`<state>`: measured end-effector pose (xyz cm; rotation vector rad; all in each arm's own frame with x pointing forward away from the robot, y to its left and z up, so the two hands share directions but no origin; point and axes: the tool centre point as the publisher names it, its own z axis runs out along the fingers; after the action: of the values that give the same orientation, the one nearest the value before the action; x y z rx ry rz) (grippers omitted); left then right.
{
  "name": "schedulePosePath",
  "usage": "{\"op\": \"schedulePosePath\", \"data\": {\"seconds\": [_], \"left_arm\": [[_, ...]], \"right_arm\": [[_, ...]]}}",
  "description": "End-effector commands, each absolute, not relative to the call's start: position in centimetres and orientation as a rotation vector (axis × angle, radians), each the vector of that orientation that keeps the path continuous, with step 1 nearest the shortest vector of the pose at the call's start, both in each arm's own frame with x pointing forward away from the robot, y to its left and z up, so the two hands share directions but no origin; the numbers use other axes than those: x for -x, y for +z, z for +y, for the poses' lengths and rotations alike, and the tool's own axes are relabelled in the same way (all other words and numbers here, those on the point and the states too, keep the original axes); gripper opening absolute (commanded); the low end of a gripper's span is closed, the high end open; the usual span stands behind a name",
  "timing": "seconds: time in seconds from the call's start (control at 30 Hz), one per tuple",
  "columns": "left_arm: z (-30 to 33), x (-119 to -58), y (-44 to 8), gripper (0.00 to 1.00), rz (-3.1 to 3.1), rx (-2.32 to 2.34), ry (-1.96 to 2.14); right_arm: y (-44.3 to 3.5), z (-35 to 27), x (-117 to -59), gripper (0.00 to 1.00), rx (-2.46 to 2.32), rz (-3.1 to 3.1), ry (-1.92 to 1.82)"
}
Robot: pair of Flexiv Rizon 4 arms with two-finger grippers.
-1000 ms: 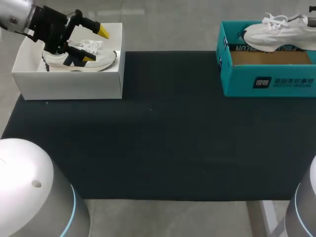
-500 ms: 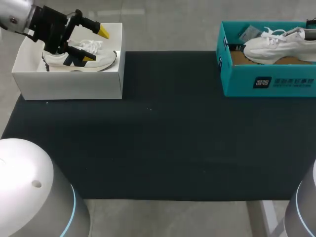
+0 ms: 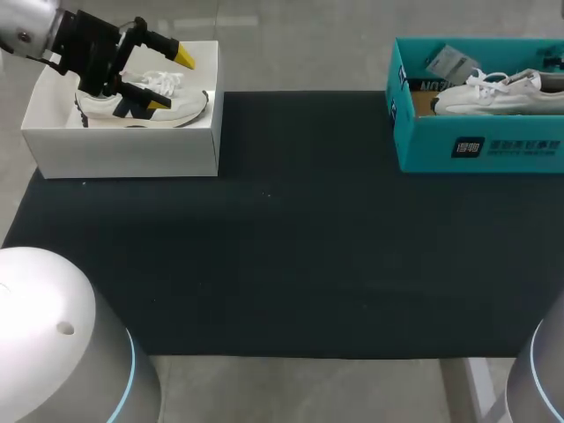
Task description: Take the shoe out of the shoebox, open the shoe tongue, remove and reinsert the insole, then place the shoe into the shoebox
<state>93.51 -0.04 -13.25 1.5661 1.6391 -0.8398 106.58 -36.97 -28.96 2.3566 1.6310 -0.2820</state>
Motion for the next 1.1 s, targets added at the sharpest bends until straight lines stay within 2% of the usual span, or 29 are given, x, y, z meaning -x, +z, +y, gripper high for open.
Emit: {"op": "schedulePosePath", "data": {"seconds": [0.03,0.97,1.03,1.07,1.1], "left_arm": [[0.0,-93.5,-13.2,1.00,1.640,-1.568,-0.838],[0.0,-93.5,-13.2,1.00,1.640,-1.568,-0.838],[0.0,-93.5,-13.2,1.00,1.640,-1.568,-0.838],[0.0,-93.5,-13.2,1.00,1.640,-1.568,-0.838],[0.0,-93.5,-13.2,1.00,1.640,-1.568,-0.838]], "right_arm": [[-30.6,-37.3,-107.0,0.00,-2.355,1.612,-0.285],[-37.4,-38.0,-107.3,0.00,-2.401,1.577,-0.353],[-36.9,-38.0,-107.3,0.49,-2.399,1.566,-0.342],[-36.6,-37.9,-107.3,0.89,-2.392,1.560,-0.326],[-36.3,-37.8,-107.3,1.00,-2.386,1.557,-0.319]]}}
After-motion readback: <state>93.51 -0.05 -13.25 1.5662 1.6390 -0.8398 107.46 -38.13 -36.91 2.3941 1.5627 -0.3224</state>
